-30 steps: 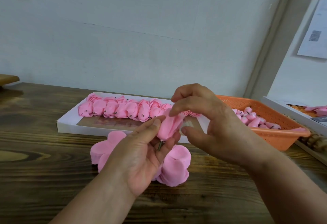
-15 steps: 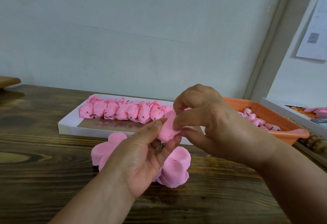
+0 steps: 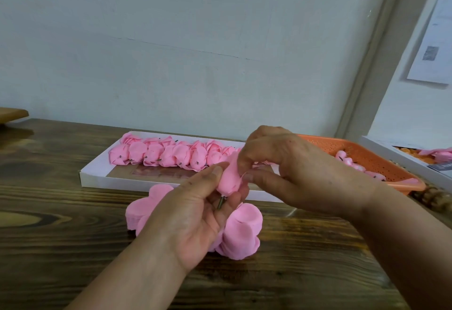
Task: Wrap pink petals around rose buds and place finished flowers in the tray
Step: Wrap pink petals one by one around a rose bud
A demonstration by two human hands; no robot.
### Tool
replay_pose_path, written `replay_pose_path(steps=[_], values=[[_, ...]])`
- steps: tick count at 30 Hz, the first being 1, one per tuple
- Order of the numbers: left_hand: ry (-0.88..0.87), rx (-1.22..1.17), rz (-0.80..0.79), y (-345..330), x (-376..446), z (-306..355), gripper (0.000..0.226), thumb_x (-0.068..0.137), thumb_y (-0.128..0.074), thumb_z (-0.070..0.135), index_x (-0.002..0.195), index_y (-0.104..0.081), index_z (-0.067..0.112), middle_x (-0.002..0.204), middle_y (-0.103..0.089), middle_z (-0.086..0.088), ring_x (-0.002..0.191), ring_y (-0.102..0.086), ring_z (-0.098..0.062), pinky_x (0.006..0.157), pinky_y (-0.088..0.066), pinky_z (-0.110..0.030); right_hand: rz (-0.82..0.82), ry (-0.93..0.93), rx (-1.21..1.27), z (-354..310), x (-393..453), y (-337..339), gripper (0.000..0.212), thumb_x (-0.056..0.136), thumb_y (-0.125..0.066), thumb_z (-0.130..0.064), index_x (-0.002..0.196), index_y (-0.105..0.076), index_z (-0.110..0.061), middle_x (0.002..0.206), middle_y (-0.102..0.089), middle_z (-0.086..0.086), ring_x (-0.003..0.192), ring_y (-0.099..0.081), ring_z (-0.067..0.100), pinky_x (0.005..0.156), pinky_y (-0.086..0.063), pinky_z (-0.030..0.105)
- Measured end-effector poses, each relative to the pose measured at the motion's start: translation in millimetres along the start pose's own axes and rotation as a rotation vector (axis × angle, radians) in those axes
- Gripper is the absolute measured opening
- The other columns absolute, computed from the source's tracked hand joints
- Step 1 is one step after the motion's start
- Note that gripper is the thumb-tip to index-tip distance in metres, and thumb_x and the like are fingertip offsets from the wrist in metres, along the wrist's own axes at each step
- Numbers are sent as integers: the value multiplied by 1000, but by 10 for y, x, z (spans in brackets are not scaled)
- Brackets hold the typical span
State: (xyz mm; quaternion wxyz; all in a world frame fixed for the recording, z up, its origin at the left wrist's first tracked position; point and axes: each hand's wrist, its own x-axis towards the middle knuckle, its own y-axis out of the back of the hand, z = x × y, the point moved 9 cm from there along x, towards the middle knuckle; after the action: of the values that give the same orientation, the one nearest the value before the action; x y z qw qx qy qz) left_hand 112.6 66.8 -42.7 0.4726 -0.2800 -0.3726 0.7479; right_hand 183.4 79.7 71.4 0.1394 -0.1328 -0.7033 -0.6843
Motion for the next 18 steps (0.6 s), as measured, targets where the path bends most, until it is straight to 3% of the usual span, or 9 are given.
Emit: replay_pose_path(steps=[4, 9, 13, 16, 18], values=[[-25, 56, -17, -8, 0, -3, 28, 84, -57, 3, 109, -65, -5, 97, -72, -18, 68, -71, -18, 55, -58, -25, -25, -13, 50, 19, 57, -34, 5, 84, -64, -8, 83, -68, -9, 78, -63, -4, 86, -51, 17, 83, -39, 32], [-29, 205, -26, 3, -50, -81, 30, 68, -61, 11, 92, -74, -1, 96, -74, -18, 74, -73, -24, 52, -56, -24, 20, -20, 79, 69, 114, 10, 3, 83, -66, -6, 81, -68, -8, 74, -57, -9, 87, -51, 18, 82, -40, 33], [9, 257, -39, -23, -92, -185, 23, 64, -63, 13, 80, -76, 2, 92, -74, -20, 71, -73, -31, 49, -56, -24, 68, -4, 61, 79, 123, -8, 6, 82, -63, -5, 81, -68, -3, 76, -63, -2, 87, -53, 22, 82, -42, 35], [24, 171, -10, 15, -76, -133, 28, 63, -64, 9, 87, -74, -3, 93, -73, -22, 69, -73, -32, 45, -55, -24, 222, -78, 279, 213, 2, 211, 12, 80, -61, -11, 89, -69, -9, 94, -67, -3, 100, -57, 13, 91, -43, 29], [31, 148, -12, 20, -69, -109, 35, 64, -63, 8, 97, -71, -3, 96, -72, -23, 69, -72, -31, 46, -55, -24, 150, -122, 455, 282, -72, 208, 21, 74, -67, -11, 95, -68, -13, 112, -64, -1, 115, -54, 10, 101, -39, 30]])
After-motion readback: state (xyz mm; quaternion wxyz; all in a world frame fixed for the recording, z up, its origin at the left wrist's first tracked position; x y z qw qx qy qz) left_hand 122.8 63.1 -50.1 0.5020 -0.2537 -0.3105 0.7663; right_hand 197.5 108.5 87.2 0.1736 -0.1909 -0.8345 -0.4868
